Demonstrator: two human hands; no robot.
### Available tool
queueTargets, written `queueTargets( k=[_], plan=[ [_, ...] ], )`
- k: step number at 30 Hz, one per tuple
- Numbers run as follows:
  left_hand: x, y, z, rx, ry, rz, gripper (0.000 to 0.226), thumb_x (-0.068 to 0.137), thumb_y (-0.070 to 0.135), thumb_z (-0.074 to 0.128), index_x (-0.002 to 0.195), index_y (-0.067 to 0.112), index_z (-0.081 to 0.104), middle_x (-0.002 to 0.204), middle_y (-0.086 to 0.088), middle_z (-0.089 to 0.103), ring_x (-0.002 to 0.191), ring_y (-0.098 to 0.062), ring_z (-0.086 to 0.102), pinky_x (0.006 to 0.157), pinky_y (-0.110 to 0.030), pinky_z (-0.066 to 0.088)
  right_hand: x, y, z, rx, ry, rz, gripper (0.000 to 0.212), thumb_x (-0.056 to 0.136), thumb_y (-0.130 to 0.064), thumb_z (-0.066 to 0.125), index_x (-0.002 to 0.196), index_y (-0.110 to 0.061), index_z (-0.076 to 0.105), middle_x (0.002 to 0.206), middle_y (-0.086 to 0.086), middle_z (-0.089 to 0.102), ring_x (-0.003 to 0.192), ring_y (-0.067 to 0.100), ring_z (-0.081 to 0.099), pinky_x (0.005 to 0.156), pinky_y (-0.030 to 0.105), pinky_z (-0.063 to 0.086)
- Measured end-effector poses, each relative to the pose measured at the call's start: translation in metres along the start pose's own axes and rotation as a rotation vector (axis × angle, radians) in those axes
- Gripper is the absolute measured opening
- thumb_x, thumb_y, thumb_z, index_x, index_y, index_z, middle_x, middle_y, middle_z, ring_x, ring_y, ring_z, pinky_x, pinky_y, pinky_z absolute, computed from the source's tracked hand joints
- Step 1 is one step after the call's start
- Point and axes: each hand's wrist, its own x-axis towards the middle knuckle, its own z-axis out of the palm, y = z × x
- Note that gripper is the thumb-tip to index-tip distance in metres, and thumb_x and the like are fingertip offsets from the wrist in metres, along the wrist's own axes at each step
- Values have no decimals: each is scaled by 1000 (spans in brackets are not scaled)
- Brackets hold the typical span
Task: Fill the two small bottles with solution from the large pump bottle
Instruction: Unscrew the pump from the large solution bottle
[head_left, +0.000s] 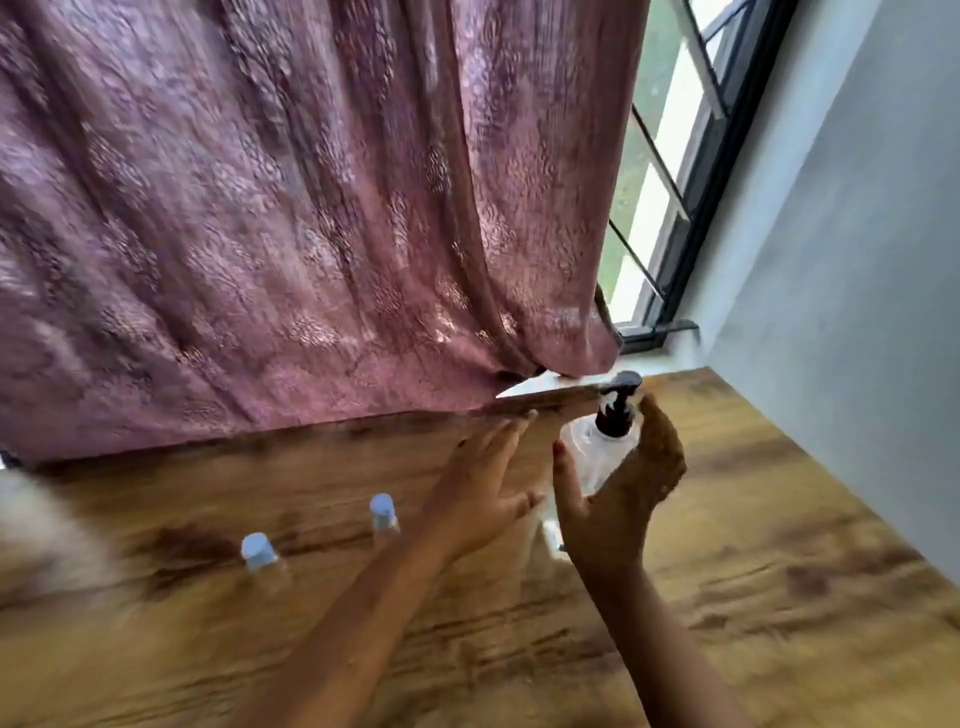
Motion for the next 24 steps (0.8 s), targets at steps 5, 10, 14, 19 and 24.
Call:
queueTargets(
  k=[5,10,14,19,24],
  plan=[
    [15,-11,42,-153,-119,10,88,79,31,71,148,23,17,151,8,26,140,-9,25,113,-22,19,-18,33,13,80,-32,209,94,73,-48,67,145,-13,19,142,-6,28,133,3,25,113,32,22],
    [22,-39,98,-411,-49,-73,88,67,34,78,138,40,26,143,10,45,129,-10,47,102,-40,46,-30,49,18,218,-81,281,101,65,-42,79,144,-28,18,143,-5,30,132,-6,29,104,8,28],
    [22,-48,119,-427,68,-16,76,70,28,77,132,37,34,125,9,59,105,-26,60,73,-32,50,-42,64,21,253,-104,265,111,62,-47,80,146,-35,9,152,-3,24,136,6,34,108,24,35],
    [8,-48,115,-345,154,59,73,69,46,76,130,32,38,124,8,61,106,-14,60,87,-36,52,-46,64,16,420,-87,293,92,65,-63,67,142,-37,24,141,0,45,122,2,50,100,26,44],
    [-34,-41,93,-401,10,76,64,72,29,79,126,27,46,116,12,62,102,-9,61,87,-27,51,-35,60,-16,863,-252,433,87,63,-78,59,115,-10,62,102,12,70,94,29,67,82,48,56]
  ],
)
